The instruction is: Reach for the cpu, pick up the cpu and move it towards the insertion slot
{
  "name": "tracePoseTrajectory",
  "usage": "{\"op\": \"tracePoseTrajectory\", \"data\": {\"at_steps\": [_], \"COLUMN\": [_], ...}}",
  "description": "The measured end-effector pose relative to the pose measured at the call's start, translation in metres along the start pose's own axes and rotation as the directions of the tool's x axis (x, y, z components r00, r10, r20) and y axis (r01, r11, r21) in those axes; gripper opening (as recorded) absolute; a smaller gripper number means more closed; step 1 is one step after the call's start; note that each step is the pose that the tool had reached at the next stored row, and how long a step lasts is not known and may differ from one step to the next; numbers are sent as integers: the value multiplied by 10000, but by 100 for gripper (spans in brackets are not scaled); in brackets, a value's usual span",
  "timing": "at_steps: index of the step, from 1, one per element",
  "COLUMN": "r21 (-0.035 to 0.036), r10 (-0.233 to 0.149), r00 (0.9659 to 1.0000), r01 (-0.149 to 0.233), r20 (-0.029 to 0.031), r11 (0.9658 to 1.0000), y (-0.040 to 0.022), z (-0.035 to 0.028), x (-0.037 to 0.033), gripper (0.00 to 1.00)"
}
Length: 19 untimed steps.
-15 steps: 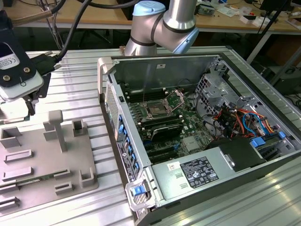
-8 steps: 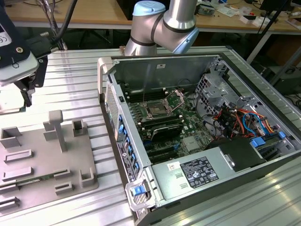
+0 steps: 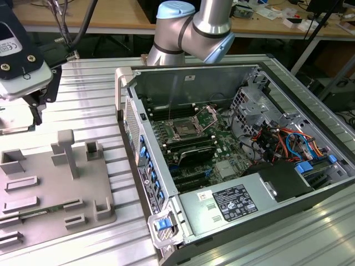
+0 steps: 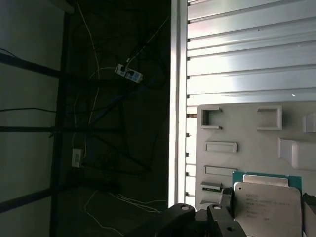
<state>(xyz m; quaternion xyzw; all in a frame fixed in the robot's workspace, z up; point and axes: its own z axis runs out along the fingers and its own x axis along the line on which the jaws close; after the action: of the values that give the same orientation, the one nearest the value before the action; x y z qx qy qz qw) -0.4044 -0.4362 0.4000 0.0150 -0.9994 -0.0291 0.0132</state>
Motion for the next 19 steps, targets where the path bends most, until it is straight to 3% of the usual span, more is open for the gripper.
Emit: {"op": "tracePoseTrajectory", "data": {"at_steps": [9, 19], "r21": [1, 1], "r10": [0, 1], "r00": [10000, 10000], "r01": [0, -1], "r20": [0, 0], "r11": [10000, 10000], "y": [-3, -3], "z": [-3, -3], "x": [-91, -119], "gripper": [55, 55]}}
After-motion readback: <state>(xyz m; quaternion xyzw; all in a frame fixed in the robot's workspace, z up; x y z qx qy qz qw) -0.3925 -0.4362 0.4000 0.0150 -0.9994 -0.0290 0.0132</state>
